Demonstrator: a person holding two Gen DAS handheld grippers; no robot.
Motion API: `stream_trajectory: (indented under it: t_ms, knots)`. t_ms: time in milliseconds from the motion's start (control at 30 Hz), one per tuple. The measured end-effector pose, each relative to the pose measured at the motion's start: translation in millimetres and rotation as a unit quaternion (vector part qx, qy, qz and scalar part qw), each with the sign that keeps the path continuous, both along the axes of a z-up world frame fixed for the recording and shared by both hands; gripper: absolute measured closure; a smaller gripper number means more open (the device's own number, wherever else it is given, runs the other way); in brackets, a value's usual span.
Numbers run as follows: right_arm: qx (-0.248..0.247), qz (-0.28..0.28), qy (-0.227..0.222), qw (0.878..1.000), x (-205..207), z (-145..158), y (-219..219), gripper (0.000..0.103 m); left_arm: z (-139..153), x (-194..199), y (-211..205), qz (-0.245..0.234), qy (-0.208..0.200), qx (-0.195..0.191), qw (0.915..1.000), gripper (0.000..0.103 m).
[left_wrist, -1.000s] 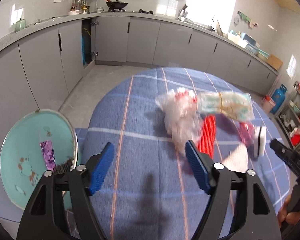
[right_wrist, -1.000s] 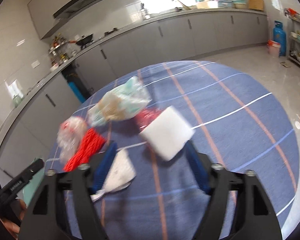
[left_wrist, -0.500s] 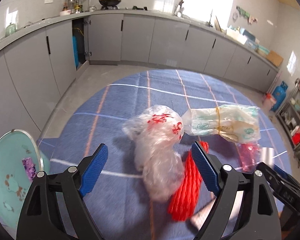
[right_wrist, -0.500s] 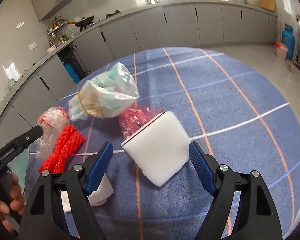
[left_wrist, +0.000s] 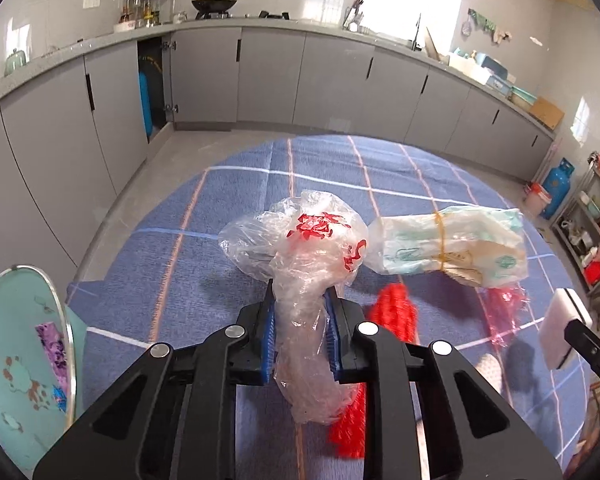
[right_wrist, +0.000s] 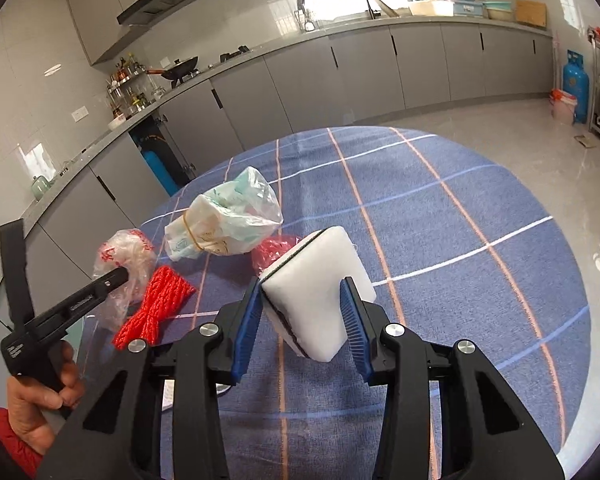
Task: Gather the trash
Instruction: 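Grasp the clear red-printed bag with the left tool while the right tool grasps the white sponge, then carry the clear bag and white sponge over the teal bin and open the right tool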
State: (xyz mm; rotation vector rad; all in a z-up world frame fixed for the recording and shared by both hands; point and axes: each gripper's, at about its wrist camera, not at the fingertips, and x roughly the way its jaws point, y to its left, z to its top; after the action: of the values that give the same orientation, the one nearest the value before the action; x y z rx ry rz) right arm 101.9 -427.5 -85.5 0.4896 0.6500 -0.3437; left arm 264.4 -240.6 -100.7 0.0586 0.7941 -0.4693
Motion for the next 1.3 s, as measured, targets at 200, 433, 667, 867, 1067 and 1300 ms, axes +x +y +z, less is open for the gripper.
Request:
stream_trajectory:
  t_ms: [200, 433, 667, 867, 1067, 1300]
  knots:
    - [-0.008, -0.003, -0.019, 1.0, -12, 16, 13, 0.064, 28, -31, 24, 0.001, -0.044, 0.001, 0.999, 0.083]
    - [-0.022, 0.015, -0.04, 0.999, -15, 34, 46, 0.064, 39, -54, 56, 0.025, -0.054, 0.013, 0.9981, 0.083]
    - [-0.026, 0.063, -0.045, 0.997, 2, 40, 97, 0.064, 40, -64, 96, 0.046, -0.045, 0.006, 0.9979, 0.083]
    - [-0.026, 0.103, -0.038, 0.994, 17, 37, 136, 0.064, 37, -67, 131, 0.075, -0.045, 0.008, 0.9961, 0.083]
    - [-0.031, 0.133, -0.037, 0.99, 27, 38, 167, 0.064, 39, -69, 161, 0.101, -0.048, 0.005, 0.9937, 0.083]
    - [-0.041, 0.167, -0.036, 0.984, 40, 42, 201, 0.064, 39, -68, 191, 0.126, -0.044, 0.001, 0.991, 0.082]
